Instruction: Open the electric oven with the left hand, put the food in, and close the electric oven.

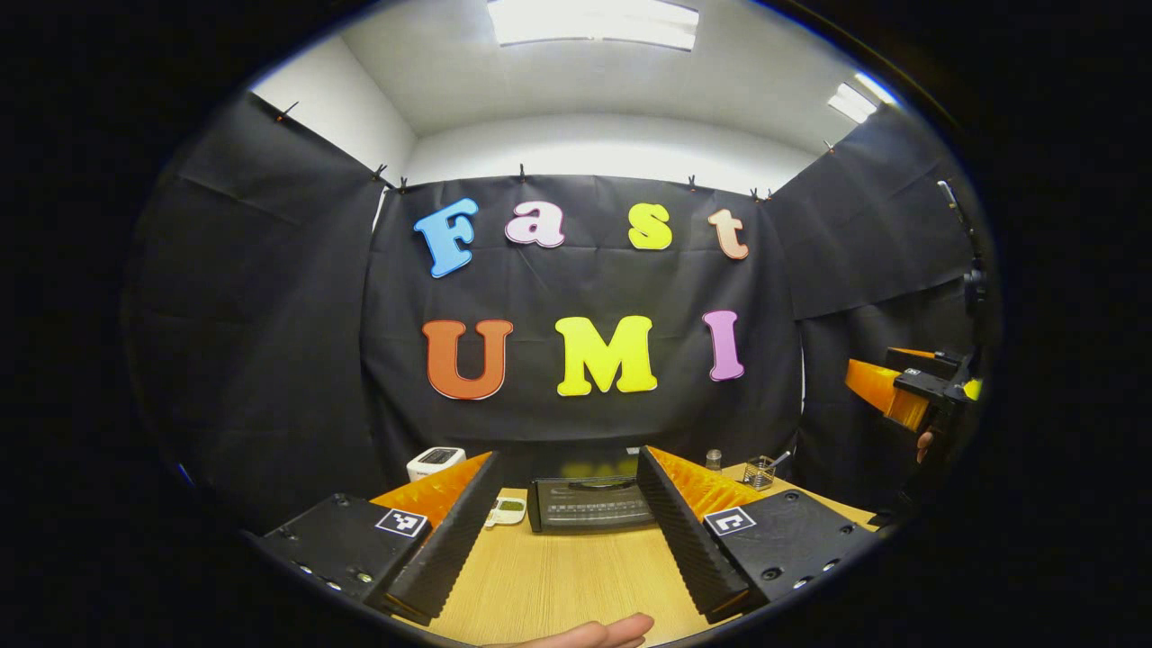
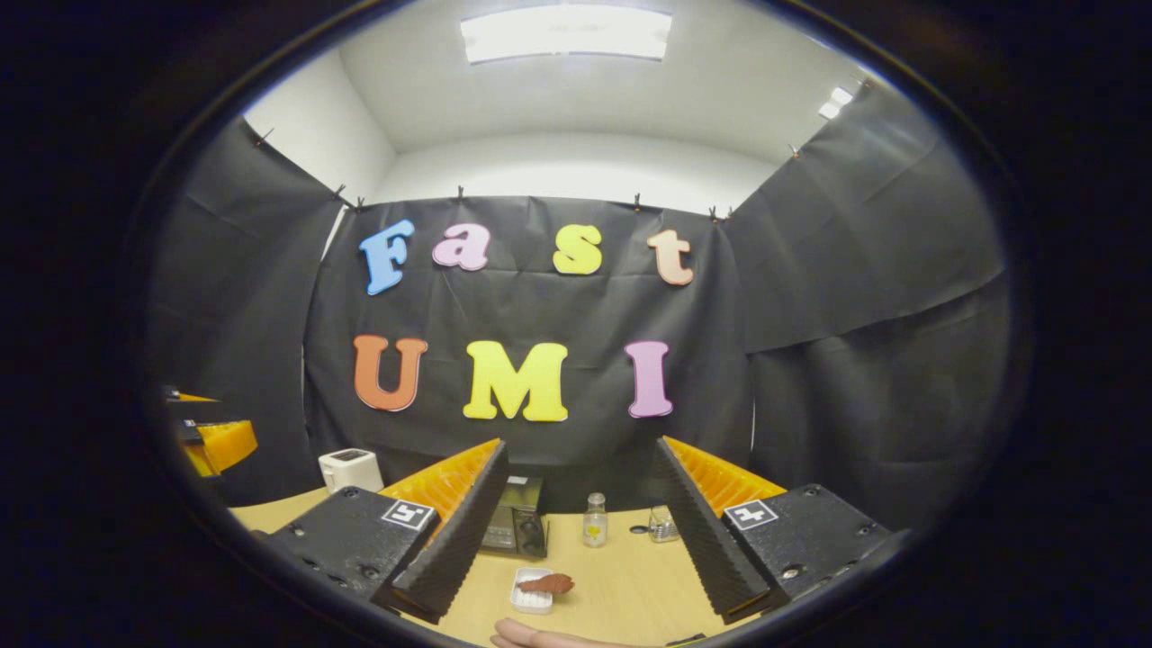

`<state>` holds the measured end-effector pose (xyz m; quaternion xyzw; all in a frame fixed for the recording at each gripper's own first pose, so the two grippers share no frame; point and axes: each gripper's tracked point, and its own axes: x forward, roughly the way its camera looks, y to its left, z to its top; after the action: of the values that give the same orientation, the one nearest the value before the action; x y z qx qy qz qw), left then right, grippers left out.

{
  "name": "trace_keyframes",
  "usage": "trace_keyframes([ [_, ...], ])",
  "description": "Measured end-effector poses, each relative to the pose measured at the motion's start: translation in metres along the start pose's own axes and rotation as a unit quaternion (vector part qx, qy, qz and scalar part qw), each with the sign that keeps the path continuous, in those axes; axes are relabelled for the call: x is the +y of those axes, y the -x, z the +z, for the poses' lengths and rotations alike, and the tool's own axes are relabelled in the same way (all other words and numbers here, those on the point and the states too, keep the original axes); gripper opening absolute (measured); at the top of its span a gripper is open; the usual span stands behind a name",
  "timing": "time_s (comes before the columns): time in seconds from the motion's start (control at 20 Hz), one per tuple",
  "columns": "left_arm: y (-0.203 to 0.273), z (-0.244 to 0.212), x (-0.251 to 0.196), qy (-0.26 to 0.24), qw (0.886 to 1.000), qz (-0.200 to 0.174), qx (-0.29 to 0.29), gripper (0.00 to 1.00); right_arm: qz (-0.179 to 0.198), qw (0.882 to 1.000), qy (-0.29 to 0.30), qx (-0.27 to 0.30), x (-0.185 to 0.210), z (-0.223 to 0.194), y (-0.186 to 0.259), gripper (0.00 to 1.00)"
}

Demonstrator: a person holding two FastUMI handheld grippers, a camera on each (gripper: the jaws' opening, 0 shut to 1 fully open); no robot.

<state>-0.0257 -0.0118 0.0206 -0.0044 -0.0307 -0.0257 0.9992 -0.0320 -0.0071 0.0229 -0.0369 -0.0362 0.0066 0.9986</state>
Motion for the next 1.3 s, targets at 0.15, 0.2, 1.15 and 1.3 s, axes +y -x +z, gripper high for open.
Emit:
trace_keyframes([
  [0.15, -0.005, -0.005, 0.000, -0.005, 1.000, 0.017, -0.007, 0.96, -0.010, 1.000, -0.005, -0.011, -0.003, -0.005, -0.007, 1.00],
  [0.2, -0.009, -0.006, -0.006, -0.005, 1.000, 0.015, -0.008, 0.95, -0.014, 1.000, -0.006, -0.019, -0.006, -0.007, -0.011, 1.00],
  [1.15, -0.253, -0.085, -0.059, 0.019, 0.995, -0.028, 0.099, 0.96, -0.026, 0.998, -0.037, 0.033, -0.080, -0.063, -0.118, 1.00],
  [1.3, -0.293, -0.137, -0.068, 0.005, 0.988, -0.030, 0.152, 0.96, -0.045, 0.997, -0.036, 0.044, -0.111, -0.078, -0.124, 1.00],
])
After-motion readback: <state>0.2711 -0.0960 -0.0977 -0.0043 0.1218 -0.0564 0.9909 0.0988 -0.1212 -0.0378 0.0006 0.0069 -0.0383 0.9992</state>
